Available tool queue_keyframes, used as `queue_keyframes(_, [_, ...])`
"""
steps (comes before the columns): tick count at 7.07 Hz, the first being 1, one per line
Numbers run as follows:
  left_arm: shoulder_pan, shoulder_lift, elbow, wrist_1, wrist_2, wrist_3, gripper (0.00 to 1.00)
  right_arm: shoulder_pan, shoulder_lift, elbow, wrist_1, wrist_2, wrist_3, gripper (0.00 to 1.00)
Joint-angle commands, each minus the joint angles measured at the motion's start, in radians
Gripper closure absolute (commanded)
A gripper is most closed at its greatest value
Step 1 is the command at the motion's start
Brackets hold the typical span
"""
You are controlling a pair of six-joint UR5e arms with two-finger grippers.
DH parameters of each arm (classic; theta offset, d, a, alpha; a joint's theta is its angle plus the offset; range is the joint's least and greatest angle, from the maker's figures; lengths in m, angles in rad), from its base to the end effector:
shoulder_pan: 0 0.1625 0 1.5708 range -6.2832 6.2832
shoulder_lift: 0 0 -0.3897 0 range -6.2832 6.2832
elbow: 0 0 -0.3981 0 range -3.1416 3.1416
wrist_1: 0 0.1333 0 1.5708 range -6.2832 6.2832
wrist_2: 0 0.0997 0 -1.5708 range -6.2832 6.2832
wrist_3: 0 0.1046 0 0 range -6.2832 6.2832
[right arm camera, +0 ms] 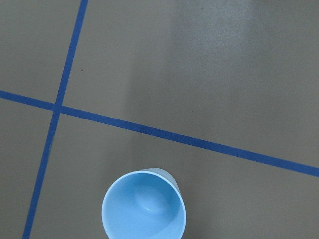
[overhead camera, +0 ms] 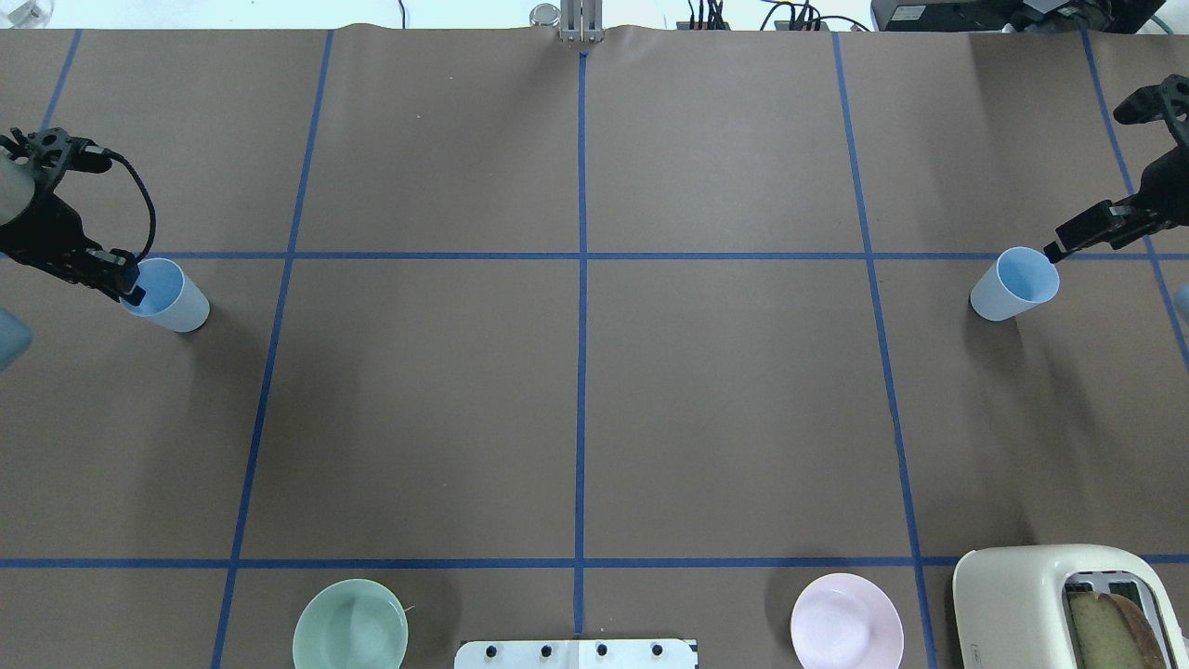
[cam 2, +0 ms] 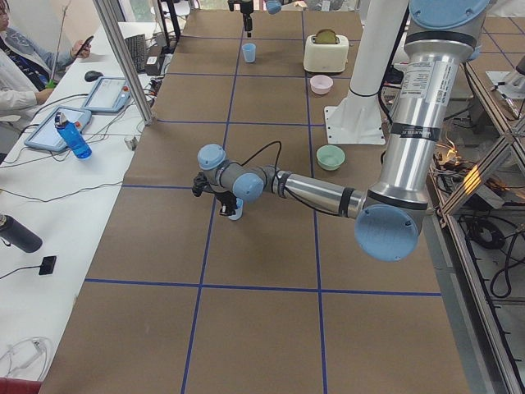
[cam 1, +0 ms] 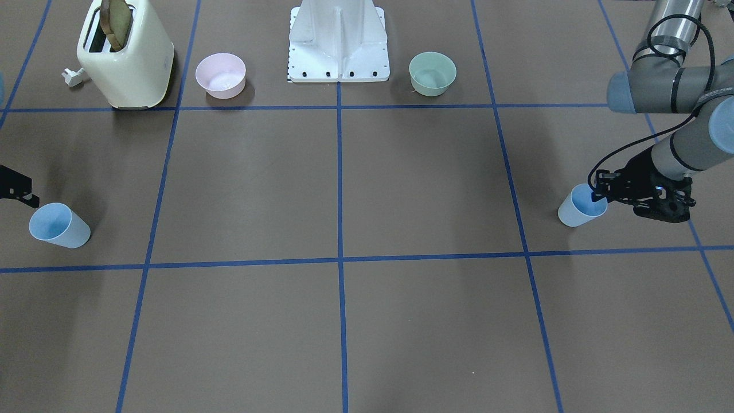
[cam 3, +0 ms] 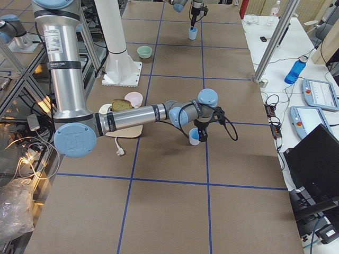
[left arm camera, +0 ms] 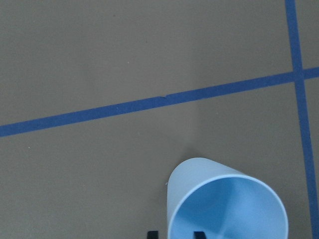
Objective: Stack blue cups with both arms
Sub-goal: 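Carry a light blue cup to center with left gripper while right grasps the other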
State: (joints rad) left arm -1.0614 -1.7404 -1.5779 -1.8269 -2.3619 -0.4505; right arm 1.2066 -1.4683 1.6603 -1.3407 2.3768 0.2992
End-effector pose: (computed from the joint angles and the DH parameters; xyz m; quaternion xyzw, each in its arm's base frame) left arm 0.2309 -0.5342 0.5016 0.0020 0.4253 0.1092 0.8984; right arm -0.1423 -0.5357 0.4994 0.0573 -0.4253 -0.1113 0.8963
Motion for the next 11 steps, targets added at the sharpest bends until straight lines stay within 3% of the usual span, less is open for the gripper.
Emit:
queue_keyframes(1, [0.008,-0.004,-0.002,0.000,-0.002,0.000,1.00,-0.019,0.006,0.000,0.000,-0.010,0.000,0.00])
queue_keyframes(3, [0.008,-0.025,-0.078,0.035,-0.008,-0.060,1.00,-0.050,0.010,-0.002,0.000,-0.043,0.000,0.03])
queue_keyframes(6, [0.021,-0.155,-0.099,0.089,-0.008,-0.310,1.00,-0.067,-0.003,-0.020,0.000,-0.073,-0.031,0.10])
queue_keyframes(9, [0.177,-0.301,-0.085,0.101,0.007,-0.575,1.00,-0.067,0.005,-0.069,0.000,-0.068,-0.083,0.14])
queue_keyframes(11, [0.202,-0.347,-0.082,0.103,0.007,-0.641,1.00,-0.067,0.014,-0.071,0.000,-0.067,-0.074,0.18])
